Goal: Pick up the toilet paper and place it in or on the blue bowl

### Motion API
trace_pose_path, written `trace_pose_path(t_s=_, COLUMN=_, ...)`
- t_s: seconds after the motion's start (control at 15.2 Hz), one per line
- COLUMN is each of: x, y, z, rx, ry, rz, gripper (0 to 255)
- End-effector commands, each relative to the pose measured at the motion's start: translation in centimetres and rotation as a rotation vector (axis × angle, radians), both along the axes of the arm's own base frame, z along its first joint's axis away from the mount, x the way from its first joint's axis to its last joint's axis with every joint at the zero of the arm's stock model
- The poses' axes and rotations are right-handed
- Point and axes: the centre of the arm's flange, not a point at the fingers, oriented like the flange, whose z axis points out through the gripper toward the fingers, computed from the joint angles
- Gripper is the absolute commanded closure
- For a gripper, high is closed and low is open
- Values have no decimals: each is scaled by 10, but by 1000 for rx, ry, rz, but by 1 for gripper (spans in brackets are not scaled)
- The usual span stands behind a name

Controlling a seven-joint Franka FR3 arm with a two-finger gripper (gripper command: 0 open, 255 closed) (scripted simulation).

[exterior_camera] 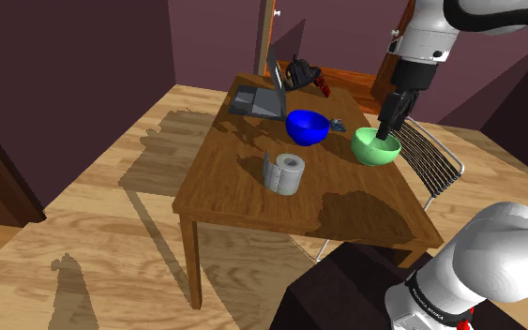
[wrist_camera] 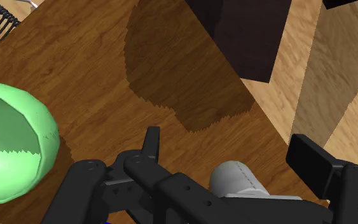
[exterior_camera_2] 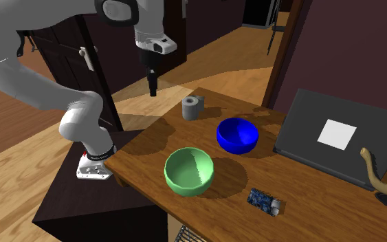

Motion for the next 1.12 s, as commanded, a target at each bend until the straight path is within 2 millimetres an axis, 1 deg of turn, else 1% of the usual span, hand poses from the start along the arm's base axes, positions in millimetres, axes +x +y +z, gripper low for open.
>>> trace_pose_path(t_s=0.0, x=0, y=0, z=0, rx=0, ry=0, rz=0, gripper=0)
trace_pose_path(t_s=0.53, x=70, y=56, z=-52, rx=-6, ry=-31, rz=97, gripper=0)
trace_pose_path(t_s=1.06, x=137, y=117, z=-102, rx=-12, ry=-62, rz=194, gripper=0)
